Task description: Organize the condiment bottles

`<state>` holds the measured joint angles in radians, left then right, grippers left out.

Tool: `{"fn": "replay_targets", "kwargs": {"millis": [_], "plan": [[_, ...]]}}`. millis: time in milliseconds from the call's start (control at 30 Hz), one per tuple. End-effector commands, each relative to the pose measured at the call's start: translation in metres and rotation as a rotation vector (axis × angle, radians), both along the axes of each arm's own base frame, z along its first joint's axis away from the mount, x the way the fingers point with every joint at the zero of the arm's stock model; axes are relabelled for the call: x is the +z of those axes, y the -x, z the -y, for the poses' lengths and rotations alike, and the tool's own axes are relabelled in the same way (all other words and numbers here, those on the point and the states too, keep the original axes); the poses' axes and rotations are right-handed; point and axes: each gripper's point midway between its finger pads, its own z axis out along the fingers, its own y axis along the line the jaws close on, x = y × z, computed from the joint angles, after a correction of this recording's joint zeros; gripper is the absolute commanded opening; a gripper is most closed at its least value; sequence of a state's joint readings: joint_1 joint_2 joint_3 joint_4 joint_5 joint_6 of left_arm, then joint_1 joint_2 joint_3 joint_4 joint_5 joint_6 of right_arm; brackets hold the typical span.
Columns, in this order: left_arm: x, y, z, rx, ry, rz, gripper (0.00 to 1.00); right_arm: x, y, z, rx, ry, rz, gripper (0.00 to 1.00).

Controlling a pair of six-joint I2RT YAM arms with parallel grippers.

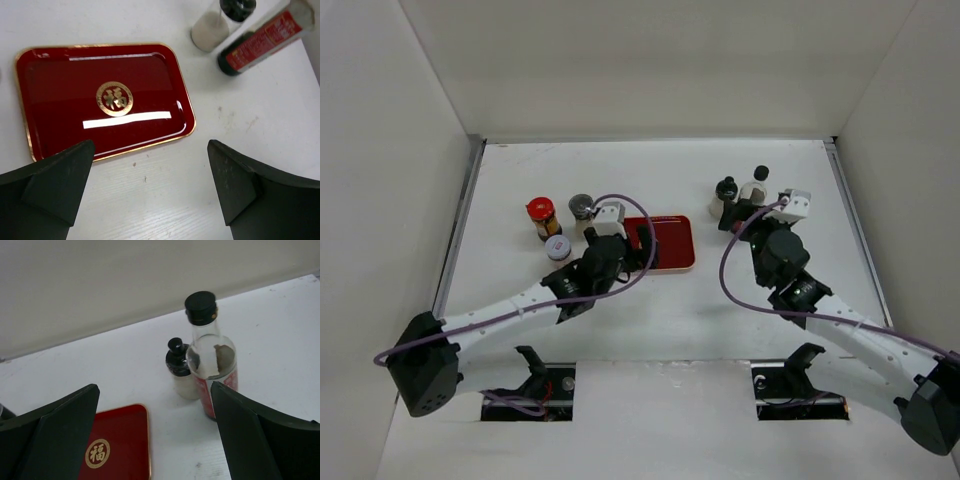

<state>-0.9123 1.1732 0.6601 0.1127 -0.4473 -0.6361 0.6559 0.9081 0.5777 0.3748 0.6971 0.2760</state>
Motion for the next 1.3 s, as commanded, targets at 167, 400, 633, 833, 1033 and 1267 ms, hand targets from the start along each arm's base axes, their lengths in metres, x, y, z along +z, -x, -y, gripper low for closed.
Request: {"fn": "replay_targets", "kwargs": {"millis": [167,400,633,833,1033,1267], "plan": [[0.097,-0.037,-0.086,0.303,0.05,0.146,1.0,0.015,-0.006,-0.053,0.233,-0.086,0.072,0.57],[0.145,-0.054,-0.201,0.661,-0.021,0.197,1.0,0.021,0.006,-0.086,0.327,-0.112,0.044,0.15],[0.121,-0.082,-0.256,0.793,-0.074,0.095,0.7,0.011,0.02,-0.118,0.409,-0.092,0.014,0.31],[0.062,-0.119,-0.263,0.745,-0.104,-0.074,0.81,-0.03,0.015,-0.141,0.436,-0.042,-0.034,0.75],[0.042,-0.134,-0.258,0.708,-0.138,-0.102,0.91,-0.041,0.018,-0.164,0.476,0.021,-0.039,0.8],[0.006,-0.138,-0.262,0.721,-0.203,-0.182,0.88,-0.05,0.016,-0.166,0.475,0.023,-0.049,0.86]]}}
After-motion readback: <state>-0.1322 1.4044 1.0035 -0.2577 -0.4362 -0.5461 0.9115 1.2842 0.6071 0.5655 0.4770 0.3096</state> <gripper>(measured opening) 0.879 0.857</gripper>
